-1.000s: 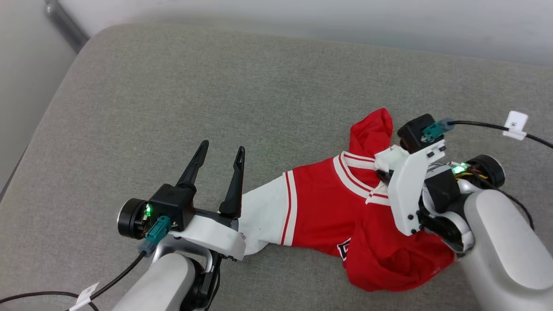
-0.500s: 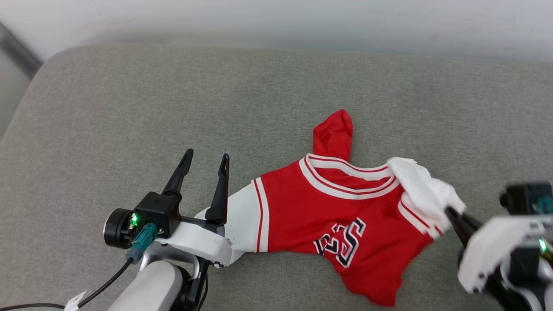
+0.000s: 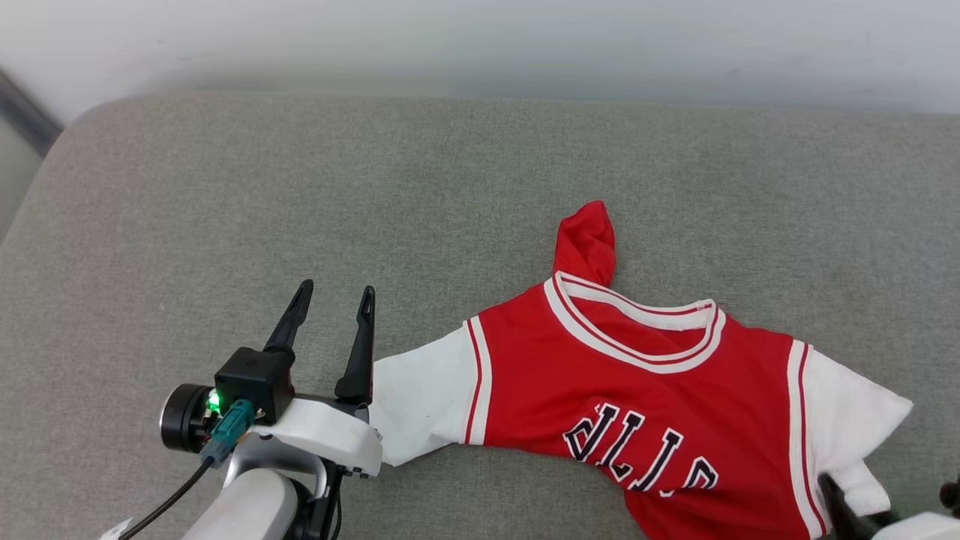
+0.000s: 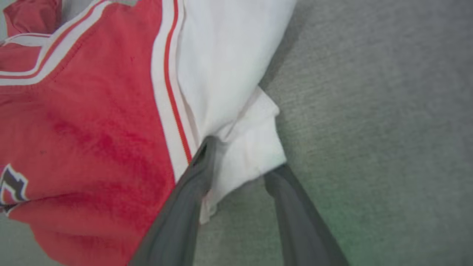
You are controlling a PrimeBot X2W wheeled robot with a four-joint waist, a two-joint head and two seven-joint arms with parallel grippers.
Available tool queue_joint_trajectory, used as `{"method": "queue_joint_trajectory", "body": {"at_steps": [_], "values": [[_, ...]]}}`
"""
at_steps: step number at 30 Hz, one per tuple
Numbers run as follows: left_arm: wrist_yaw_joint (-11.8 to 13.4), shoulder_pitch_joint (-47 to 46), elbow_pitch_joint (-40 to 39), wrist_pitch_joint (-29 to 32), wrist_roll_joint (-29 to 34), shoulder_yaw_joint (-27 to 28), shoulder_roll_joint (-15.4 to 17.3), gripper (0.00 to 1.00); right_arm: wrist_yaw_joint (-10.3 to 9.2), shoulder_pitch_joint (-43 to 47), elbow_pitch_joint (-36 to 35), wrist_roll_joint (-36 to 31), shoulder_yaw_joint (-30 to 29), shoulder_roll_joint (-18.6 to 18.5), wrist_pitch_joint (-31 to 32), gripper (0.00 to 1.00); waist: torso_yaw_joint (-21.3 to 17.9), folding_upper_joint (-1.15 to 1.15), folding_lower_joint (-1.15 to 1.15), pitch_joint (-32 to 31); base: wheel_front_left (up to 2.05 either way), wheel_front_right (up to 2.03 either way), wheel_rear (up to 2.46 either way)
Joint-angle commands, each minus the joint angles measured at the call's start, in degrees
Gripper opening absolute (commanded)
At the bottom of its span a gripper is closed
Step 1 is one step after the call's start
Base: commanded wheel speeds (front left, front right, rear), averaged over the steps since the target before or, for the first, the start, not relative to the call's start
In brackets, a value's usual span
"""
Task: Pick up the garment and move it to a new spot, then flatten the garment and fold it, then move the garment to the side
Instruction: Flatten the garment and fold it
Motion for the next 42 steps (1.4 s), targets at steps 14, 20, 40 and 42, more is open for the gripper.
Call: {"method": "queue_joint_trajectory", "body": {"at_steps": [14, 20, 40, 42], "values": [[0.42, 3.87, 1.39, 9.00, -3.12, -0.36, 4.29, 1.00, -0.07, -3.48, -11.75, -16.39, 3.71, 0.06, -18.29, 1.00, 0.49, 0.00, 0.00, -5.79, 0.00, 0.00, 0.00], [-2.66, 2.79, 0.36, 22.89, -7.10, -2.80, 7.88, 1.00, -0.07, -1.81, -17.71, -18.24, 8.62, 0.04, -19.69, 1.00, -0.86, 0.00, 0.00, -6.87, 0.00, 0.00, 0.00], [-13.34, -7.01, 9.77, 54.36, -16.42, -10.37, 10.62, 0.14, -0.07, -6.90, -20.59, -14.76, 14.96, 0.05, -22.28, 1.00, -7.91, 0.00, 0.00, 5.32, 0.00, 0.00, 0.00], [-14.02, -6.27, 10.04, 54.68, -17.16, -11.02, 9.56, 0.00, -0.07, -7.17, -20.31, -14.56, 14.79, 0.06, -22.39, 1.00, -7.96, 0.00, 0.00, 5.31, 0.00, 0.00, 0.00]]}}
